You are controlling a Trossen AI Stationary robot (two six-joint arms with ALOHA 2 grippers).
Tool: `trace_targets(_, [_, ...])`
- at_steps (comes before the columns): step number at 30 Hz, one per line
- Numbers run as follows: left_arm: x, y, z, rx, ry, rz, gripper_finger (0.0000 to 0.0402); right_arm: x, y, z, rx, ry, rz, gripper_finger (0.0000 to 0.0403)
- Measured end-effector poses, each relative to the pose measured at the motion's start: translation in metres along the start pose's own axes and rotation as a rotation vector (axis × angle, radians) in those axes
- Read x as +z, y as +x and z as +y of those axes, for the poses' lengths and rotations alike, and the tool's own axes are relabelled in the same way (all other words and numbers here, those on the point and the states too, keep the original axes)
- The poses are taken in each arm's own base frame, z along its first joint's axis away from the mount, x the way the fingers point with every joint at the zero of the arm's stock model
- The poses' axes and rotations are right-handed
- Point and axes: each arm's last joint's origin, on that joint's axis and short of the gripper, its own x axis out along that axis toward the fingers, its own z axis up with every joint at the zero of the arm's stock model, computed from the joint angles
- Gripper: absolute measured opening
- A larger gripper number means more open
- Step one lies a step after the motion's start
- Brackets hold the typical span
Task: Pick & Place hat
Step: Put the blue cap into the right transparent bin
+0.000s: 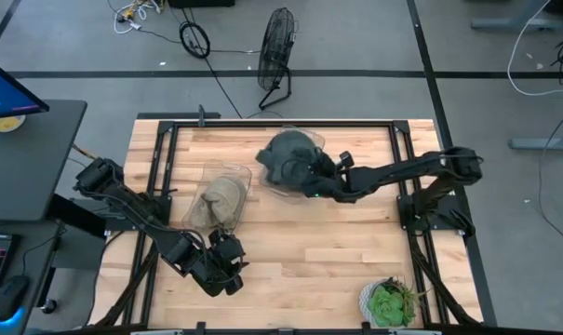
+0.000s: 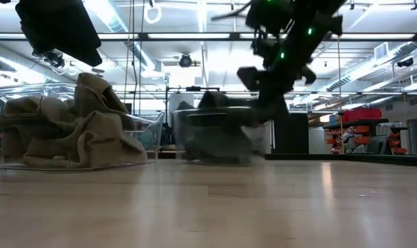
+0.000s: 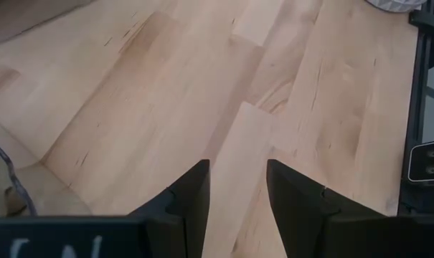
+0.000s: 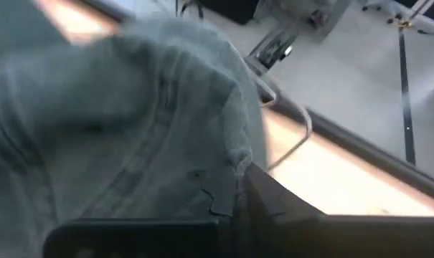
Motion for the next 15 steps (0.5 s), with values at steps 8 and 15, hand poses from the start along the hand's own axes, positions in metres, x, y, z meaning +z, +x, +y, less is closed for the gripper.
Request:
trace_targets(8, [0.001,0.0,0.0,0.002,-0.001,0.0,0.0142,-0.01,0.018,0.006,0.003,-0.127,0.041,0.0031])
trace_targets(15, [0.001,0.0,0.0,0.002,-0.001,0.0,0.0142,0.009,0.008,0.005,0.099,-0.072,-0.031,0.0027])
